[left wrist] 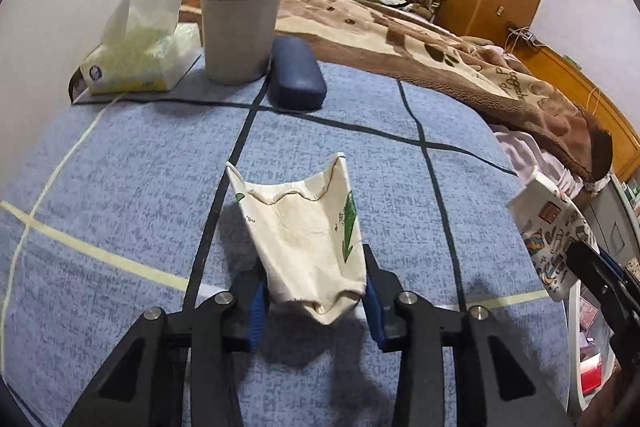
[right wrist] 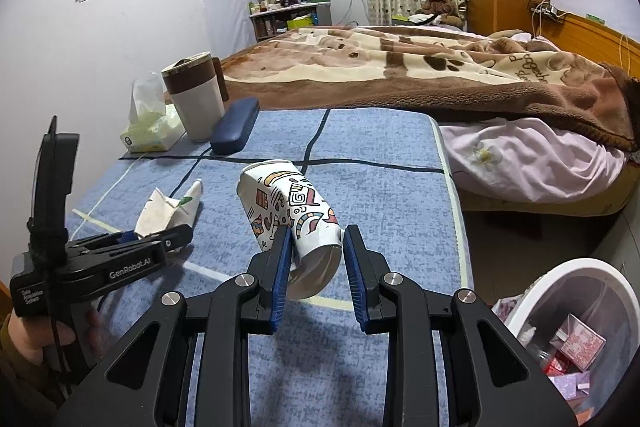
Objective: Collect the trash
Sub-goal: 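Carry paper bag and paper cup over the bin and open both tools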
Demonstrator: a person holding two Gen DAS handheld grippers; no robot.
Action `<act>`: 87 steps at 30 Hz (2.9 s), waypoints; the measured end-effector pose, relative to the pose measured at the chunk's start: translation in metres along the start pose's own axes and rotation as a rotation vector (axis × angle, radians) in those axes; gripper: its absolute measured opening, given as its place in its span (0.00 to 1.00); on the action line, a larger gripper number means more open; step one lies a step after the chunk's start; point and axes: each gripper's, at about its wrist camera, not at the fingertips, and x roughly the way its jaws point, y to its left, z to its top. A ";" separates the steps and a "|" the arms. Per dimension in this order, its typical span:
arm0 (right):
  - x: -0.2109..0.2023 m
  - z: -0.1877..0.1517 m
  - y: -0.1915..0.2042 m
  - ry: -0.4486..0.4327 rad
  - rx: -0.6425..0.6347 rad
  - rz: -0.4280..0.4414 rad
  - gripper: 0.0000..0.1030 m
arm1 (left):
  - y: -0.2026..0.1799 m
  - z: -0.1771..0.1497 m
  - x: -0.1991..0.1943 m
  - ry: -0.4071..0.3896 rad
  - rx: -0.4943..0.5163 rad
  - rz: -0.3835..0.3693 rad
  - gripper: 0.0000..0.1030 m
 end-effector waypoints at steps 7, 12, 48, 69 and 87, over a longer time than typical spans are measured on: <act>-0.019 0.000 -0.006 -0.031 0.022 -0.019 0.27 | -0.016 -0.005 -0.033 -0.067 0.042 -0.035 0.39; -0.044 -0.003 -0.013 -0.073 0.042 -0.044 0.27 | -0.036 -0.014 -0.067 -0.114 0.085 -0.067 0.39; -0.179 -0.067 -0.104 -0.231 0.224 -0.386 0.27 | -0.198 -0.107 -0.179 -0.226 0.399 -0.312 0.39; -0.161 -0.090 -0.146 -0.094 0.260 -0.461 0.27 | -0.279 -0.130 -0.137 -0.125 0.528 -0.376 0.41; -0.171 -0.092 -0.137 -0.115 0.242 -0.446 0.59 | -0.265 -0.130 -0.143 -0.150 0.489 -0.346 0.56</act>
